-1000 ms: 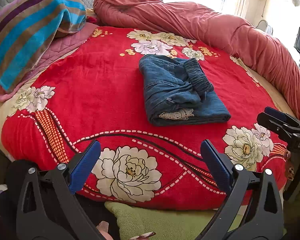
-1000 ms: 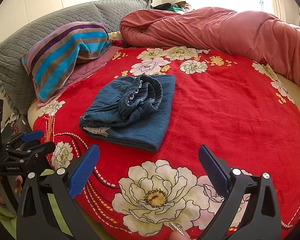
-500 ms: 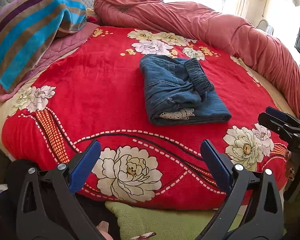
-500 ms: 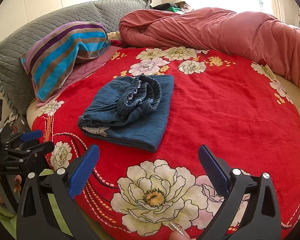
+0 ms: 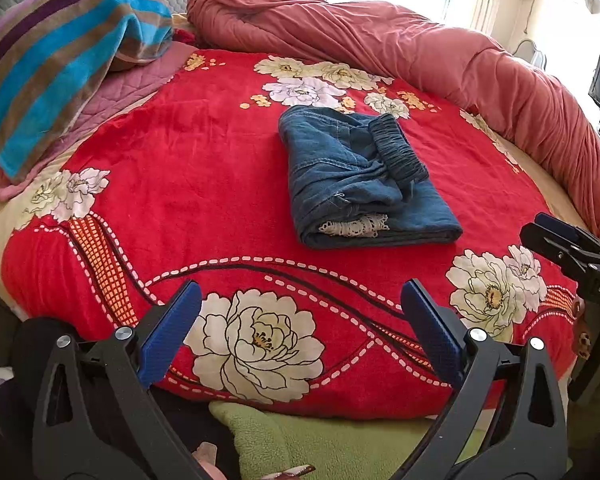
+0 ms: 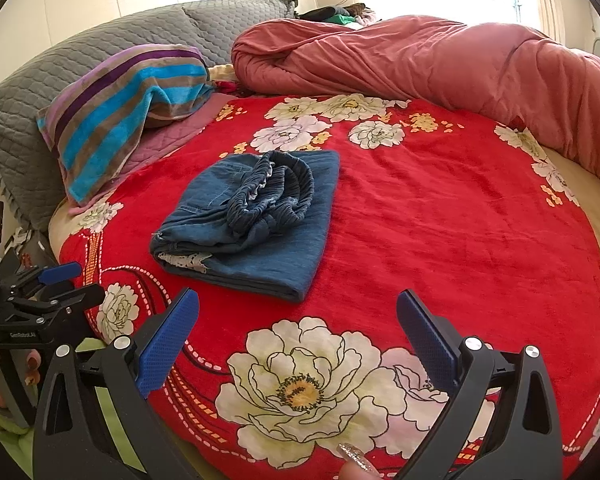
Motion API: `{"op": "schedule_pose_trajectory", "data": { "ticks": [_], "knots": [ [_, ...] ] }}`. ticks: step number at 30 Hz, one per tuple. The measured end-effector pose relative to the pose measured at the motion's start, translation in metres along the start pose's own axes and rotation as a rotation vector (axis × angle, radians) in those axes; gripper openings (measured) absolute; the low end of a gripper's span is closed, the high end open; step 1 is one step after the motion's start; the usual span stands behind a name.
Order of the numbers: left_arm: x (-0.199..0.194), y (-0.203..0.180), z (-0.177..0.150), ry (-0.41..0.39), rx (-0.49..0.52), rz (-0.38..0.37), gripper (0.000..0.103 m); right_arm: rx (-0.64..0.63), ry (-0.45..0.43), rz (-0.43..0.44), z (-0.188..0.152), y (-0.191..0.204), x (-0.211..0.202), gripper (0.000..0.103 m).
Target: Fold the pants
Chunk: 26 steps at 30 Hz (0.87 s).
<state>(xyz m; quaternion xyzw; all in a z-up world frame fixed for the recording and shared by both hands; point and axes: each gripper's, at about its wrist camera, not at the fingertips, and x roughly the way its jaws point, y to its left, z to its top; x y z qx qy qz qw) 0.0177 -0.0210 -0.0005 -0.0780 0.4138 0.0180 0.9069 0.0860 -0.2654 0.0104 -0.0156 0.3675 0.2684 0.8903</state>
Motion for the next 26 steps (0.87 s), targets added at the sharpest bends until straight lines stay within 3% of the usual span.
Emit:
{"op": "schedule_pose_trajectory", "data": {
  "ticks": [9, 13, 16, 20, 25, 26],
  "knots": [
    [0.004, 0.002, 0.001, 0.011, 0.0, 0.014, 0.093, 0.018, 0.012, -0.051, -0.001, -0.012, 0.0, 0.098],
    [0.01, 0.023, 0.008, 0.015, -0.062, 0.101, 0.093, 0.072, 0.004, -0.119, -0.003, -0.039, -0.004, 0.098],
    [0.011, 0.05, 0.022, -0.004, -0.122, 0.069, 0.093, 0.127, -0.001, -0.185, -0.003, -0.073, -0.006, 0.098],
    [0.027, 0.1, 0.05, -0.007, -0.218, 0.207, 0.093, 0.223, -0.005, -0.319, -0.001, -0.14, -0.01, 0.098],
    [0.07, 0.202, 0.087, 0.048, -0.415, 0.453, 0.093, 0.368, 0.016, -0.591, -0.002, -0.248, -0.016, 0.098],
    [0.081, 0.226, 0.095, 0.057, -0.465, 0.493, 0.093, 0.368, 0.016, -0.591, -0.002, -0.248, -0.016, 0.098]
  ]
}}
